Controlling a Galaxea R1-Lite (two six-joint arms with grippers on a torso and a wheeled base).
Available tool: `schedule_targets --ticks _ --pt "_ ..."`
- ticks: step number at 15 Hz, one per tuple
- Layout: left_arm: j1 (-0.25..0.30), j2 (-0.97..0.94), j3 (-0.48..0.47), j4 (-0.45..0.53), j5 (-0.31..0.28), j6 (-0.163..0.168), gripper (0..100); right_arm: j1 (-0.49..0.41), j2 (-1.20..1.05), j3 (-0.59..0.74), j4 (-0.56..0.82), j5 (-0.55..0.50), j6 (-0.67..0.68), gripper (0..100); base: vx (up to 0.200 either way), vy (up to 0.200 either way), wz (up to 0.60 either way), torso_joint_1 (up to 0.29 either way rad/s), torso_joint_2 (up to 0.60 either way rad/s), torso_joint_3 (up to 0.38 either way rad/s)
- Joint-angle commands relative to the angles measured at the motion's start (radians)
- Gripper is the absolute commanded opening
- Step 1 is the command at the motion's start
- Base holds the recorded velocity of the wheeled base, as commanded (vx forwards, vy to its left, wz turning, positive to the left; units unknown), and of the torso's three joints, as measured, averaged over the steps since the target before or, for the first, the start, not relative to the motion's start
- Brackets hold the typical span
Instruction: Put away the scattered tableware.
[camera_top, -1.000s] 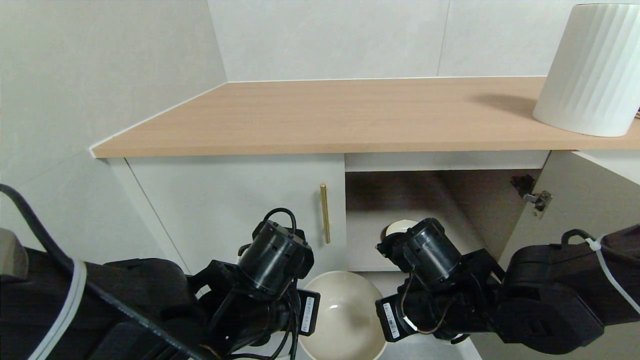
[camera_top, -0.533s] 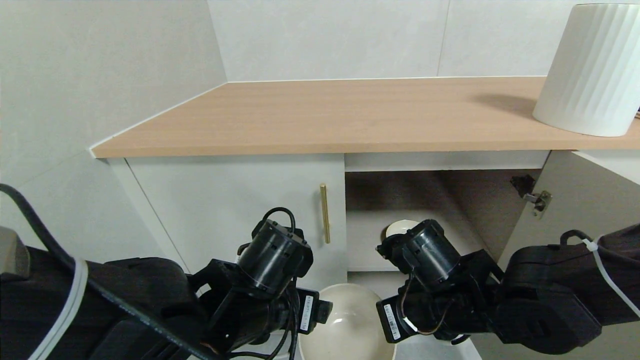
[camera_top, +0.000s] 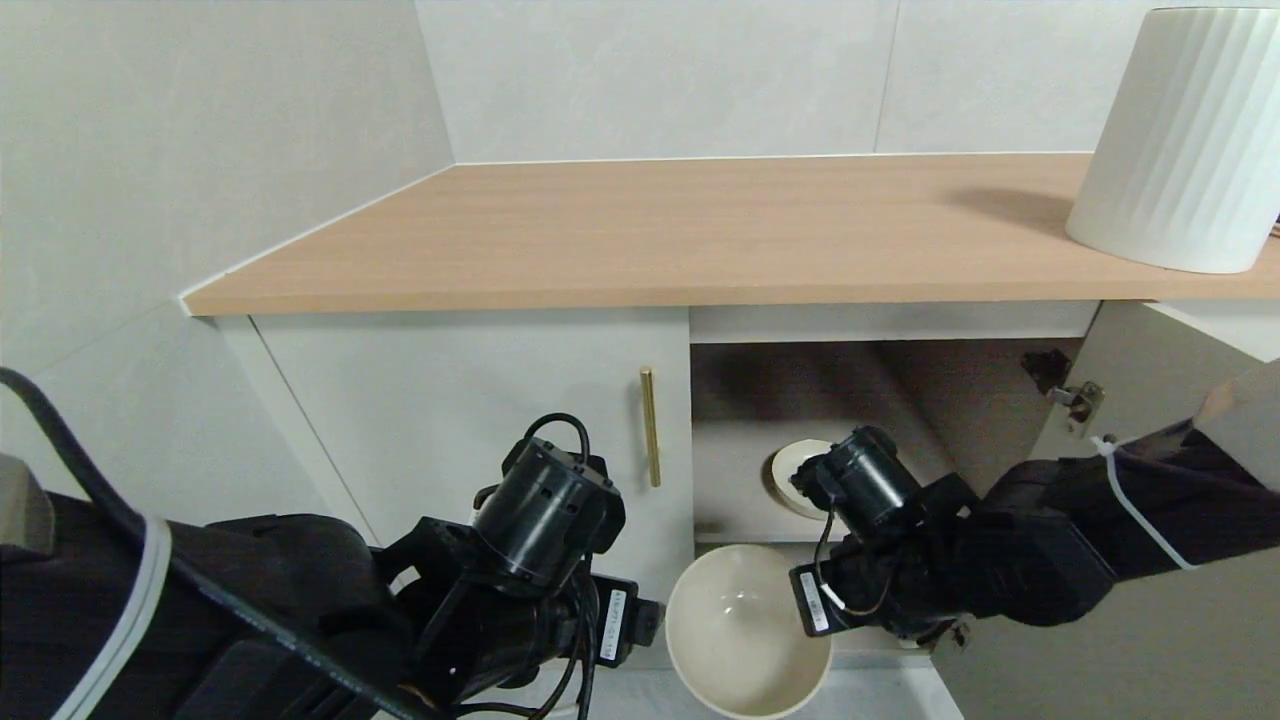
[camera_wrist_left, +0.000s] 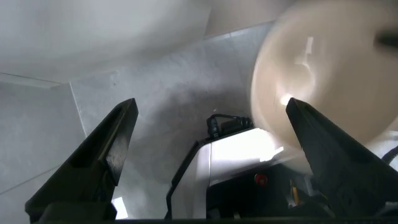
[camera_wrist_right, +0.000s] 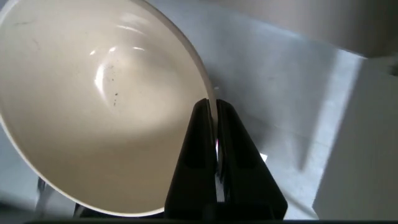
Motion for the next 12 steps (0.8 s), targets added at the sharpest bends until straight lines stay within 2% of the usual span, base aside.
schedule_targets --ticks 1,4,9,12 --pt "0.0 -0.004 0.0 -0.001 0.0 0.0 100 -0.093 0.06 -0.052 0.0 -0.021 0.001 0 0.0 0.0 0.0 0.0 0.0 0.0" --pt "0.0 -0.004 0.0 0.001 0.0 0.0 100 -0.191 0.122 -0.153 -0.009 -0.058 0.061 0 0.0 0.0 0.0 0.0 0.0 0.0" --pt "0.001 -0.005 0.0 -0.001 0.0 0.0 100 -0.265 0.173 -0.279 -0.035 -0.058 0.239 0 0.0 0.0 0.0 0.0 0.0 0.0" --pt "0.001 -0.005 -0.001 -0.001 0.0 0.0 100 -0.312 0.219 -0.328 -0.119 -0.058 0.327 0 0.0 0.0 0.0 0.0 0.0 0.0"
